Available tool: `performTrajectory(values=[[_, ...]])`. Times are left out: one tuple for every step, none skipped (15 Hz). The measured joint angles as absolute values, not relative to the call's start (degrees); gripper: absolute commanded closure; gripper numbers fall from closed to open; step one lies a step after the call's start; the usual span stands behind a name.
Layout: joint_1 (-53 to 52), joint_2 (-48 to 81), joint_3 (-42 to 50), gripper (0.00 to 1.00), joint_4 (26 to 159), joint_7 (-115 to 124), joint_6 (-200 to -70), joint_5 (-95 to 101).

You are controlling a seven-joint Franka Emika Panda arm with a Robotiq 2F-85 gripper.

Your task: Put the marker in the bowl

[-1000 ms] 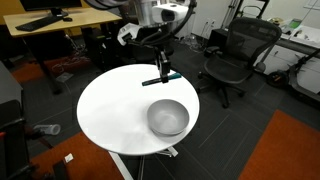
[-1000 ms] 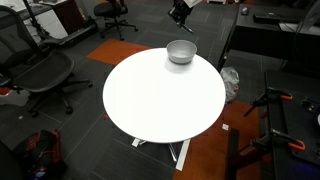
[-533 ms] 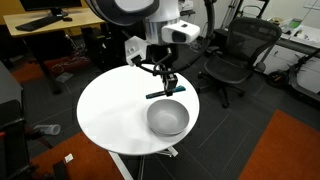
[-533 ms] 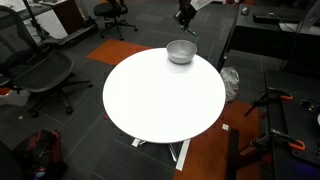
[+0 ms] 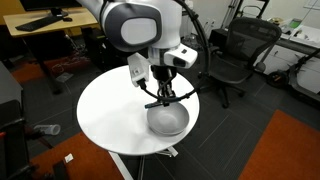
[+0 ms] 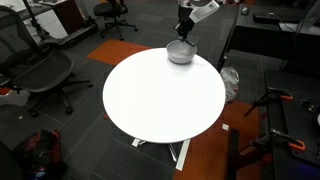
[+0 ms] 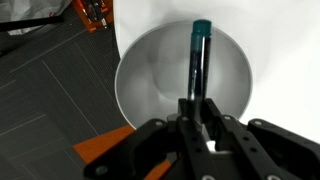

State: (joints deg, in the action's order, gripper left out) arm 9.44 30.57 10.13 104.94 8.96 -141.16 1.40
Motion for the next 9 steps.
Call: performTrajectory(values=[[9.5,31.2,10.1,0.95,104.5,9.0,-141.2,1.3],[9.5,31.8,10.1,0.57,104.1,9.0,-141.2,1.3],[9.5,32.3,10.1,0.56,103.7,9.0,-141.2,1.2],[9.6,32.8,10.1,0.49,103.2,9.0,-141.2,1.2],[9.6,33.2,10.1,0.42,102.8,9.0,-141.2,1.1],[9.6,33.6,10.1,0.33,102.4,9.0,-141.2,1.1],[9.6,33.9,10.1,0.27,102.0,9.0,-141.2,1.1],[9.6,34.1,10.1,0.18,101.7,9.0,-141.2,1.1],[9.6,34.3,10.1,0.12,101.4,9.0,-141.2,1.1]])
